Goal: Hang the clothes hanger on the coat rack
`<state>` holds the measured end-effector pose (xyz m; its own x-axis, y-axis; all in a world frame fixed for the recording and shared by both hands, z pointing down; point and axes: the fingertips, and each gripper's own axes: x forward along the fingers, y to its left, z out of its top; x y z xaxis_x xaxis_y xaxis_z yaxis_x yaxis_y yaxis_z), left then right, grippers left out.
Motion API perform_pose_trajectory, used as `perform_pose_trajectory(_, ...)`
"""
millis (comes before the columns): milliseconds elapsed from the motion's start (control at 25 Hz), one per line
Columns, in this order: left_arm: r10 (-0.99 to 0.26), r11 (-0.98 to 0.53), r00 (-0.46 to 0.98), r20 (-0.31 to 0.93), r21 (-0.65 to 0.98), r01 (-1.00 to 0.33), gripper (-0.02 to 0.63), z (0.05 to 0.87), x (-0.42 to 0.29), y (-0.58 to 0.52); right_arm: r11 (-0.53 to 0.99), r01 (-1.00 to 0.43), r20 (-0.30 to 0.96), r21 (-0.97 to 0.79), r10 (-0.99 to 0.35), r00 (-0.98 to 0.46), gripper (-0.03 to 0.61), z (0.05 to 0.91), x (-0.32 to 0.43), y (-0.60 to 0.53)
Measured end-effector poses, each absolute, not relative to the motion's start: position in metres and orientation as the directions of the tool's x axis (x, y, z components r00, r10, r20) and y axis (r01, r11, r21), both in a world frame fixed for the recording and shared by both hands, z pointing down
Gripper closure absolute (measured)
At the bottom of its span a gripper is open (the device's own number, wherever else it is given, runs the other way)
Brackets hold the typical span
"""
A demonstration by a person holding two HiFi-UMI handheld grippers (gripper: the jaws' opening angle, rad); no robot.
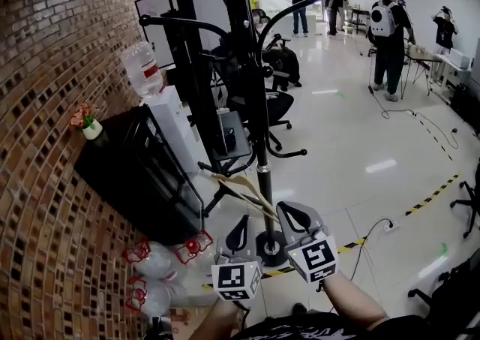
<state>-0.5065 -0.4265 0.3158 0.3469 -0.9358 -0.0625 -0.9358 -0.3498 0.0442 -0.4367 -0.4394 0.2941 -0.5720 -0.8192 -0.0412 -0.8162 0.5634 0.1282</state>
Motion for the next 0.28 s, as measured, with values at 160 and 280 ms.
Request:
perform_pose_trajectory(160,-0.94,-0.339,0.338,-0.046,0.041,-0.94,0.609,0.322,-0.503,-0.426,0.588,-0.798,-0.024,0.131,-0.803,-0.595,0.571,0.299,-0.437,-0.437)
perform_pose_trajectory(280,-0.944,-0.328,0.328,-0.023,0.041,-0.944,0.609,0.328,-0.501,-0.421,0.602,-0.789,-0.013,0.12,-0.794,-0.608,0.571,0.302,-0.435,-0.431)
